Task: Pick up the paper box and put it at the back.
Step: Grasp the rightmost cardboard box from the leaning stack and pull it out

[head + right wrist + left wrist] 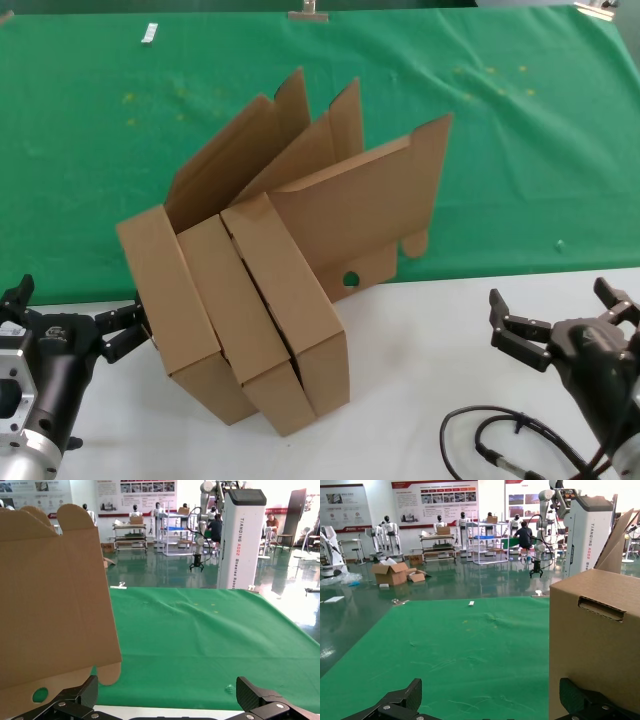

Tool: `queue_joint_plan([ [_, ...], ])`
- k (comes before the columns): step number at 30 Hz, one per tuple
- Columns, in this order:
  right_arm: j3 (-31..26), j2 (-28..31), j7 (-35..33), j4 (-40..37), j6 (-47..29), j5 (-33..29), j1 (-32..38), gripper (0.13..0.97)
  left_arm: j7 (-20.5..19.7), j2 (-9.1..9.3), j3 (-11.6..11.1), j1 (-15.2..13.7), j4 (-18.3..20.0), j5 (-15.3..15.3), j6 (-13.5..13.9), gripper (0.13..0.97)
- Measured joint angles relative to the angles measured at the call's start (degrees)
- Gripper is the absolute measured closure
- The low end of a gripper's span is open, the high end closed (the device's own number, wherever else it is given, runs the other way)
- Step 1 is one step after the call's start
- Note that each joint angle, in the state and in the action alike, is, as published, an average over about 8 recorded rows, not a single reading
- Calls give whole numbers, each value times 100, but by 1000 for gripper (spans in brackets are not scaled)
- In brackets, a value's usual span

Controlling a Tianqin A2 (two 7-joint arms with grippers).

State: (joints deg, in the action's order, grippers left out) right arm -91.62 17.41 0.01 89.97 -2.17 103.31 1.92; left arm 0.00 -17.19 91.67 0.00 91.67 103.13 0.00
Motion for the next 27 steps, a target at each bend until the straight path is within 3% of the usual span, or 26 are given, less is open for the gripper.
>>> queue_joint_plan([
  [16, 0, 0, 0, 0, 0, 0, 0, 129, 0, 0, 0, 0, 0, 0, 0, 132],
  [27, 0, 0, 0, 0, 0, 0, 0, 129, 0, 0, 0, 0, 0, 0, 0, 181],
])
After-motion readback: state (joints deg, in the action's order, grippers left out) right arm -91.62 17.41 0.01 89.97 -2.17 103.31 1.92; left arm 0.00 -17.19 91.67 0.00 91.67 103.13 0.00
